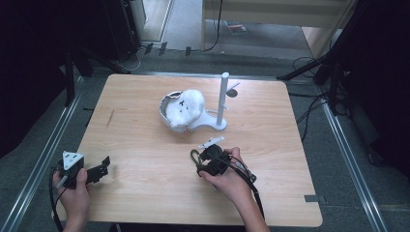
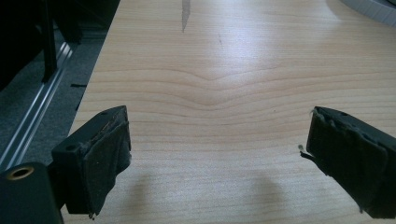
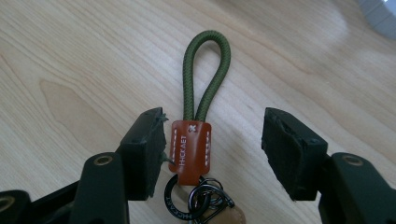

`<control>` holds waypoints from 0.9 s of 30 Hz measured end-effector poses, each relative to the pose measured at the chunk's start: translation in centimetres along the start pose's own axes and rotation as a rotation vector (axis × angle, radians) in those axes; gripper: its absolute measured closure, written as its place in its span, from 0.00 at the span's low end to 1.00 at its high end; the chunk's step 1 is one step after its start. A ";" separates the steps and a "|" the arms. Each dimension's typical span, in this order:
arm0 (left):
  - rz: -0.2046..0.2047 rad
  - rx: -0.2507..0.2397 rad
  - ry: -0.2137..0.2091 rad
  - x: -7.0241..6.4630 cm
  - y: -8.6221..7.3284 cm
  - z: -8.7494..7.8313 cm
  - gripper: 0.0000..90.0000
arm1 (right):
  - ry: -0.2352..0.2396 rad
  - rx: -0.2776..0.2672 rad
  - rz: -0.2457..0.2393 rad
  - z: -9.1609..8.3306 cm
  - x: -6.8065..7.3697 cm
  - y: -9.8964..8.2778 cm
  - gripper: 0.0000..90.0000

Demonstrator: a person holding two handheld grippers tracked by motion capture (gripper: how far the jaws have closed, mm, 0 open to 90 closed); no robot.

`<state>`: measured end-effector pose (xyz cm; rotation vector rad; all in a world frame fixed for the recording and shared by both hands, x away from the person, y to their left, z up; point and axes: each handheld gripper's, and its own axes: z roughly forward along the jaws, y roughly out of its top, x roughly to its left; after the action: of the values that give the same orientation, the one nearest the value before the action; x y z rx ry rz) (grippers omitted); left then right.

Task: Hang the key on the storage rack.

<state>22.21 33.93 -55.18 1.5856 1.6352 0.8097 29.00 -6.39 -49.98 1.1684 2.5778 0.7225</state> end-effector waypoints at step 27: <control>0.005 0.002 0.002 0.0 0.0 0.0 0.08 | 0.028 0.128 0.017 1.5 0.3 -0.7 0.61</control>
<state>22.20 33.91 -55.17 1.5915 1.6344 0.8134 28.95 -6.06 -51.66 1.2263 2.6758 0.5885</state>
